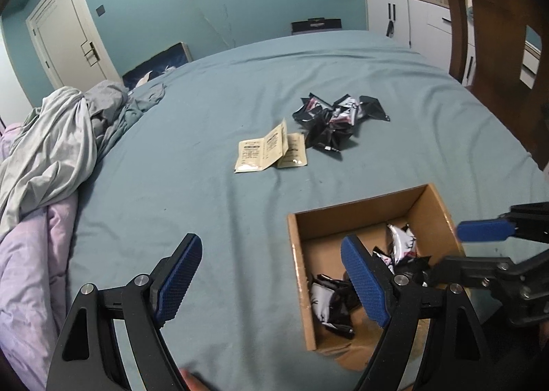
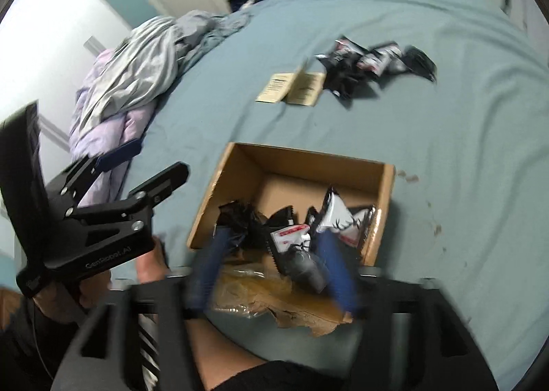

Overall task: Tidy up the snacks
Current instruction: 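Release both black packets into the cardboard box, then move the right gripper to the pile and grasp another packet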

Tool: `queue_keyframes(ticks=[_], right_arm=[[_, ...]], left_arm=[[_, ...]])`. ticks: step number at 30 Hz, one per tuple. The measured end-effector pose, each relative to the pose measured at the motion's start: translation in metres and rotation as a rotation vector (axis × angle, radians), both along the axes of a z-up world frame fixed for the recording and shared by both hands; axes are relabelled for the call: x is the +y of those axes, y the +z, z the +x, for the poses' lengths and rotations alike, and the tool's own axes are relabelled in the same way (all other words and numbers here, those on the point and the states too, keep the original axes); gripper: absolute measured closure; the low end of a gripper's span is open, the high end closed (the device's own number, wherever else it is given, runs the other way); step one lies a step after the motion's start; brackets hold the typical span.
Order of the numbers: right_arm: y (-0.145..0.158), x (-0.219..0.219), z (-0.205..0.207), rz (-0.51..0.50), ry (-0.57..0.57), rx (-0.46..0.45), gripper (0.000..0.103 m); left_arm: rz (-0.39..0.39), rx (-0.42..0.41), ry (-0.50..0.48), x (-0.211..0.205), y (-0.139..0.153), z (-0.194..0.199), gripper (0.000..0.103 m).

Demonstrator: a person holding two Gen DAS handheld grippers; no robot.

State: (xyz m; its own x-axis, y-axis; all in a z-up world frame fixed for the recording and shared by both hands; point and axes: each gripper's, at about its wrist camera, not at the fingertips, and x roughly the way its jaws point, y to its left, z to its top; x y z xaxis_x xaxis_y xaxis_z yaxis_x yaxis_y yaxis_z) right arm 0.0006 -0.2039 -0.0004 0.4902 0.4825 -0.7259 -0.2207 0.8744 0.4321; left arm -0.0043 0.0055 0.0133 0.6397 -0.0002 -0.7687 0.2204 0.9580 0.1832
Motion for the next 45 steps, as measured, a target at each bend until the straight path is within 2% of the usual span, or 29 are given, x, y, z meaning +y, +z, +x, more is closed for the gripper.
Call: queue_keyframes(ticks=[5, 8, 16, 24, 30, 42, 45], right_arm=[[0.007, -0.015, 0.000, -0.010, -0.111, -0.051, 0.026], [0.008, -0.020, 0.001, -0.042, -0.157, -0.056, 0.025], [0.015, -0.004, -0.009, -0.110, -0.153, -0.095, 0.025], [0.015, -0.008, -0.015, -0.145, -0.213, -0.096, 0.025], [0.017, -0.012, -0.011, -0.127, -0.215, -0.093, 0.025], [0.011, -0.046, 0.044, -0.044, -0.284, -0.015, 0.025], [0.012, -0.053, 0.060, -0.058, -0.298, -0.016, 0.025]], left_arm=[[0.006, 0.006, 0.014, 0.003, -0.002, 0.000, 0.019], [0.013, 0.004, 0.017, 0.002, -0.002, 0.000, 0.019], [0.020, -0.001, 0.015, -0.001, -0.002, 0.000, 0.019], [0.031, 0.009, 0.008, -0.003, -0.003, -0.002, 0.018], [0.048, 0.014, -0.012, -0.011, -0.003, -0.003, 0.017], [0.024, 0.070, -0.058, -0.026, -0.009, -0.002, 0.017], [0.031, 0.061, -0.066, -0.029, -0.008, -0.003, 0.017]])
